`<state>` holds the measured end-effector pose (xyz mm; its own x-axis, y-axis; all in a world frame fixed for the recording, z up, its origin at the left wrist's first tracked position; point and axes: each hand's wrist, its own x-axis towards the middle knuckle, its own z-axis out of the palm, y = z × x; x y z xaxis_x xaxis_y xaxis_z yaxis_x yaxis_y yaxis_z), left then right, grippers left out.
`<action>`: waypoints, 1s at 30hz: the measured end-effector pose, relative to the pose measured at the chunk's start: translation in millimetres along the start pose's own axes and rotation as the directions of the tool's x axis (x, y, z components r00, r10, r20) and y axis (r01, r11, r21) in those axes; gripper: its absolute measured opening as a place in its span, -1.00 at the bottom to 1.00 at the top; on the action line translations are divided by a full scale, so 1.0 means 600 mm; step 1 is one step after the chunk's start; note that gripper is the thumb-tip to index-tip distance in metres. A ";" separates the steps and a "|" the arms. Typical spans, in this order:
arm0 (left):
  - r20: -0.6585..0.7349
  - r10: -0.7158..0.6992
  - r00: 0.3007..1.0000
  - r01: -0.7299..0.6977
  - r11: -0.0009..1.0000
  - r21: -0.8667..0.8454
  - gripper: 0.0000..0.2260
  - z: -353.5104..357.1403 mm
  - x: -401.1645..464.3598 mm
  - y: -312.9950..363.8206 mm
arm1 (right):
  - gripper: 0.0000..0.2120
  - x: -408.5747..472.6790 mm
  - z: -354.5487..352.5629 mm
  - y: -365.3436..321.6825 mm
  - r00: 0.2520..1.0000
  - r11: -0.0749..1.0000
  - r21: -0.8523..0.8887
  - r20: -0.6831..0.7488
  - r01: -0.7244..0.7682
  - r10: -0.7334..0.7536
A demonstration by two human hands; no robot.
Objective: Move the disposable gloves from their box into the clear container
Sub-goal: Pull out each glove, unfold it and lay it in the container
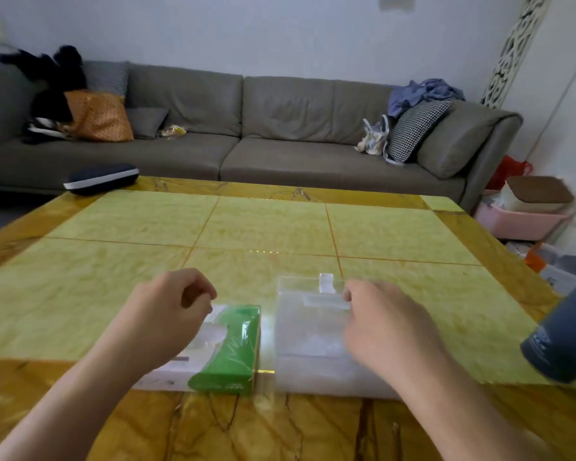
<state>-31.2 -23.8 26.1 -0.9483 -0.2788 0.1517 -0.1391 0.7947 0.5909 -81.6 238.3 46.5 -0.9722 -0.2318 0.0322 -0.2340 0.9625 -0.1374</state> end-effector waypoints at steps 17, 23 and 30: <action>0.431 -0.150 0.890 -0.033 0.921 0.388 -0.68 0.011 -0.025 -0.029 | -0.28 -0.047 0.103 -0.146 0.781 0.785 0.049 0.079 0.617 -0.619; 0.017 -0.170 0.985 0.171 0.979 -0.110 -0.68 -0.016 -0.021 -0.022 | -0.34 -0.046 0.104 -0.140 0.771 0.772 0.080 0.050 0.630 -0.635; 0.052 -0.104 0.993 0.109 0.990 -0.091 -0.78 -0.020 -0.020 -0.039 | -0.32 -0.049 0.098 -0.144 0.778 0.780 0.054 0.054 0.623 -0.625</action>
<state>-12.9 -45.5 19.8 -0.9423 -0.3315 0.0475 -0.2148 0.7071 0.6737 -32.7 154.0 -1.0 -0.6105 -0.7899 0.0579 -0.7884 0.5990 -0.1403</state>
